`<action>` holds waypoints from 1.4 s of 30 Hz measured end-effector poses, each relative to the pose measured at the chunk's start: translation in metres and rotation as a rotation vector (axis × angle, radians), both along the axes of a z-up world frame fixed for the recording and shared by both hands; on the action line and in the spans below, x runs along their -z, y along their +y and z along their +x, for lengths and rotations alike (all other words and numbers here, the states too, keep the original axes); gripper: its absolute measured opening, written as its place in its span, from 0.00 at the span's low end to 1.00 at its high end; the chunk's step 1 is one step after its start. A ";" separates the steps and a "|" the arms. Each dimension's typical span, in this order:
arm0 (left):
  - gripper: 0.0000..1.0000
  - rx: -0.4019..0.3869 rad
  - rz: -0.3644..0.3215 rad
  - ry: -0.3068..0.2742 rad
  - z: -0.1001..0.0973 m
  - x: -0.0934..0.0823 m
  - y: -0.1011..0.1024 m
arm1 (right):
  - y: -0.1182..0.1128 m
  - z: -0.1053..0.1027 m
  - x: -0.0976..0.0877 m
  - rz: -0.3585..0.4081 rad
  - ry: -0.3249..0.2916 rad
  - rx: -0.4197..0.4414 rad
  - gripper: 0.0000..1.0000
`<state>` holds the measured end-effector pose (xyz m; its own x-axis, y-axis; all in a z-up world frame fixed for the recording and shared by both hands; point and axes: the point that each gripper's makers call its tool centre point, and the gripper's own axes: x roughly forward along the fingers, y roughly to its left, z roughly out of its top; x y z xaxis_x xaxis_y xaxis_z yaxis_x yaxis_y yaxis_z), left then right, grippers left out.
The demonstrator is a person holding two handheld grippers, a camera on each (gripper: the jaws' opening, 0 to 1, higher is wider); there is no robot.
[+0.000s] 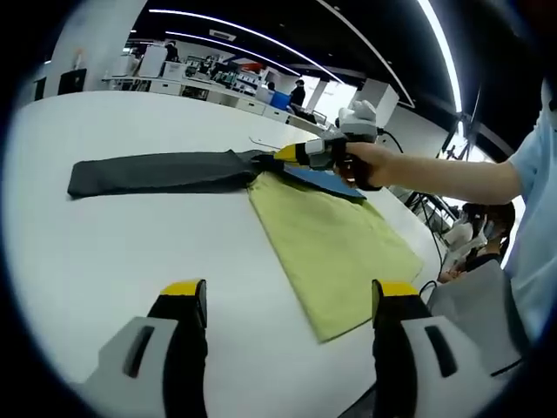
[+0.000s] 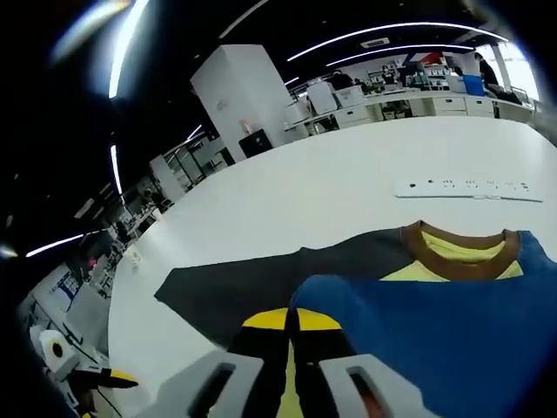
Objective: Fold the garment on the visible template until the final outline fits inside the template.
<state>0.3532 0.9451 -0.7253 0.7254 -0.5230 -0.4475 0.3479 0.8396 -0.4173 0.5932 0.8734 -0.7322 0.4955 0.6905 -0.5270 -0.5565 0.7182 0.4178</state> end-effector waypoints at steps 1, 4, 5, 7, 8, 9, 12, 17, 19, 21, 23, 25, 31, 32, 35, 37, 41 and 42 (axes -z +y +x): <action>0.75 -0.004 0.001 0.001 -0.001 0.000 0.001 | 0.002 -0.001 0.002 0.002 0.005 -0.003 0.00; 0.75 -0.006 -0.001 0.004 -0.002 0.001 0.000 | 0.003 0.000 0.006 -0.005 0.016 -0.008 0.00; 0.75 -0.005 0.001 0.006 -0.002 0.002 0.000 | 0.003 -0.001 0.007 -0.004 0.020 -0.008 0.00; 0.76 -0.007 0.001 0.007 -0.002 0.003 0.001 | 0.004 -0.001 0.010 -0.003 0.030 -0.010 0.00; 0.76 -0.009 -0.002 0.006 -0.002 0.003 0.001 | 0.005 -0.002 0.012 -0.006 0.035 -0.013 0.00; 0.76 -0.010 -0.002 0.006 -0.002 0.003 0.001 | 0.005 -0.003 0.014 -0.010 0.040 -0.017 0.00; 0.75 -0.015 -0.004 0.007 -0.002 0.003 0.002 | 0.006 -0.003 0.022 -0.023 0.050 -0.025 0.00; 0.75 -0.031 -0.008 0.004 -0.003 0.002 0.005 | 0.005 -0.005 0.028 -0.034 0.066 -0.028 0.00; 0.76 -0.035 -0.009 0.001 -0.003 0.002 0.005 | 0.004 -0.006 0.028 -0.037 0.060 -0.034 0.00; 0.77 -0.034 -0.006 0.001 -0.004 0.002 0.006 | 0.006 -0.008 0.026 -0.048 0.029 -0.067 0.00; 0.79 -0.029 -0.004 -0.002 -0.003 0.003 0.005 | 0.005 -0.009 0.028 -0.072 0.013 -0.093 0.14; 0.78 -0.025 -0.002 -0.001 -0.003 0.003 0.005 | 0.006 -0.007 0.024 -0.092 -0.046 -0.122 0.28; 0.79 -0.018 -0.006 -0.006 0.002 0.001 0.003 | -0.003 -0.012 0.015 -0.099 -0.094 -0.148 0.49; 0.78 -0.018 -0.007 -0.007 0.002 0.001 0.003 | -0.005 -0.012 0.015 -0.101 -0.097 -0.146 0.52; 0.78 -0.014 -0.013 -0.012 0.004 0.000 0.001 | -0.011 -0.013 0.014 -0.107 -0.109 -0.153 0.62; 0.78 -0.010 -0.012 -0.014 0.005 0.000 0.000 | -0.015 -0.014 0.013 -0.118 -0.127 -0.158 0.70; 0.78 -0.006 -0.012 -0.018 0.005 -0.001 -0.001 | -0.026 -0.015 0.008 -0.133 -0.152 -0.158 0.76; 0.78 -0.005 -0.013 -0.018 0.005 -0.002 -0.001 | -0.028 -0.011 0.008 -0.131 -0.158 -0.158 0.77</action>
